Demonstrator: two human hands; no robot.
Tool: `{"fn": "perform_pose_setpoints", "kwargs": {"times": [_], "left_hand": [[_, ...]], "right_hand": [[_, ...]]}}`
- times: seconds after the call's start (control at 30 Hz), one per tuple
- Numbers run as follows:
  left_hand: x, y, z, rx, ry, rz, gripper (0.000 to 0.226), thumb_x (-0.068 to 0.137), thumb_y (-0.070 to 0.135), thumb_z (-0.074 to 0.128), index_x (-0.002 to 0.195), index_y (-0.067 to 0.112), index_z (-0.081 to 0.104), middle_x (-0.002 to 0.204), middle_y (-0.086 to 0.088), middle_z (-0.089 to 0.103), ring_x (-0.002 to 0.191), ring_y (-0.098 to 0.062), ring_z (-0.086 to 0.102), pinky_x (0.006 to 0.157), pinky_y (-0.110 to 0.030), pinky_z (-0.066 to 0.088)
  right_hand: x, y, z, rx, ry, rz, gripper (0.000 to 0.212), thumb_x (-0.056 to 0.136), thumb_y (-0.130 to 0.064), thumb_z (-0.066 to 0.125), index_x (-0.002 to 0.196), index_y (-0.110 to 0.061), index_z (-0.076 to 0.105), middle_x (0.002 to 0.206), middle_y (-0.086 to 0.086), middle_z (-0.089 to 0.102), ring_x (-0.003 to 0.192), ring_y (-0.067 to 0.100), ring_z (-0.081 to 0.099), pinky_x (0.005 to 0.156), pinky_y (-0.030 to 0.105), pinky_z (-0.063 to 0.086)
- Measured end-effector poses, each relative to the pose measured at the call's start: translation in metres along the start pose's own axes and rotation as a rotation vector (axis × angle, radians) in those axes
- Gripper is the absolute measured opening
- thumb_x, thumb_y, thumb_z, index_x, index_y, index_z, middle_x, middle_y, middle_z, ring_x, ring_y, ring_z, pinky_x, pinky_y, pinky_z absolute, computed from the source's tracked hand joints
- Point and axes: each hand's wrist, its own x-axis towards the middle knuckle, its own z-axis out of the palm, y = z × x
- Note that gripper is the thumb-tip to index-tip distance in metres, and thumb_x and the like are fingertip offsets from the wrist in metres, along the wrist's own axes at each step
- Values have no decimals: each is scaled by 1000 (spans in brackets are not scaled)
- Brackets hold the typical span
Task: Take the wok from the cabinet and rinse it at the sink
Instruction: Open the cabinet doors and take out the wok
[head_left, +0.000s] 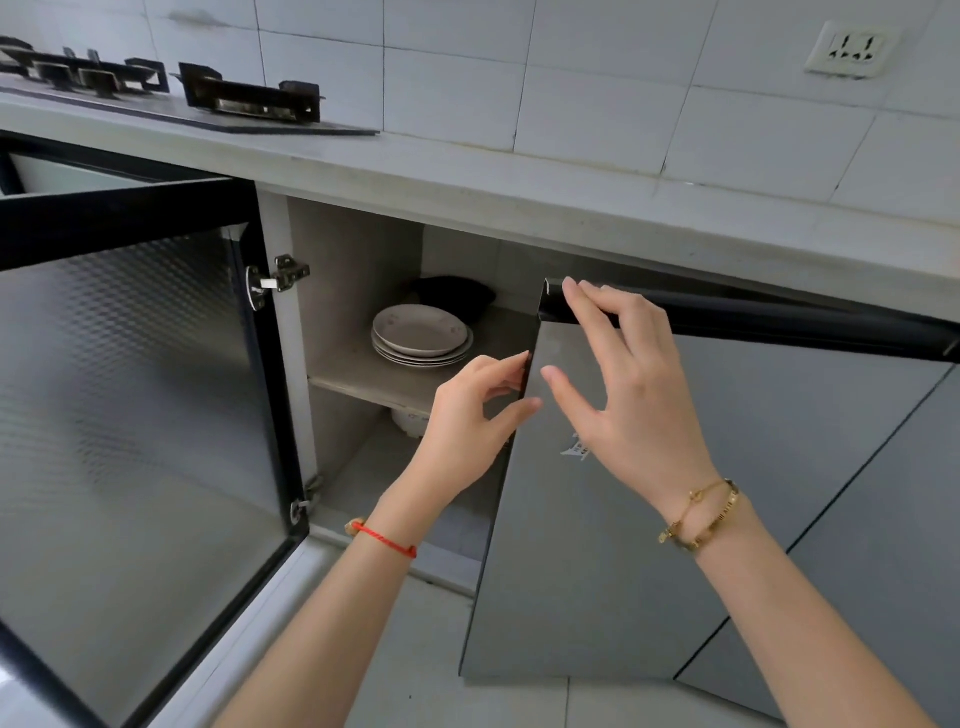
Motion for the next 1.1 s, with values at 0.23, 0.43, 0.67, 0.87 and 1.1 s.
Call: {"fn": "perform_pose_setpoints", "kwargs": {"times": [0.23,0.43,0.67,0.87,1.1], "left_hand": [[18,-2,-8,7,-48,-82,36,85,16,73,120,8,66,100,2,65,99,-10,66,94,-34,54],[14,10,-13,5,-86,-92,43,84,30,68,120,8,65,98,3,62,97,-15,67,90,-39,55],[-4,2,-15,-3,-112,113,43,86,25,72,123,6,63,104,0,64,103,-13,65,92,-35,53],[-36,13,-20,-56,-206,250,46,87,22,72,129,8,62,107,1,63,102,-12,61,90,-29,50],[-81,42,-2,-253,-344,375,48,90,18,68,135,9,57,123,0,63,115,-11,59,99,-25,45]], "right_hand": [[18,1,5,-43,13,16,54,92,-27,64,139,-5,51,126,11,56,120,25,48,107,37,39],[13,-13,4,-80,10,105,53,92,-26,65,139,-6,51,129,13,56,122,30,51,113,44,34],[-9,-31,8,-165,96,110,57,93,-26,63,143,-5,46,139,13,51,134,28,45,118,50,26],[-33,-57,-27,-106,109,162,51,95,-21,61,141,-3,47,139,12,49,134,24,44,113,51,32],[-72,-90,-89,-80,159,307,40,93,-10,61,132,-1,53,134,8,52,130,19,47,111,40,39]]}}
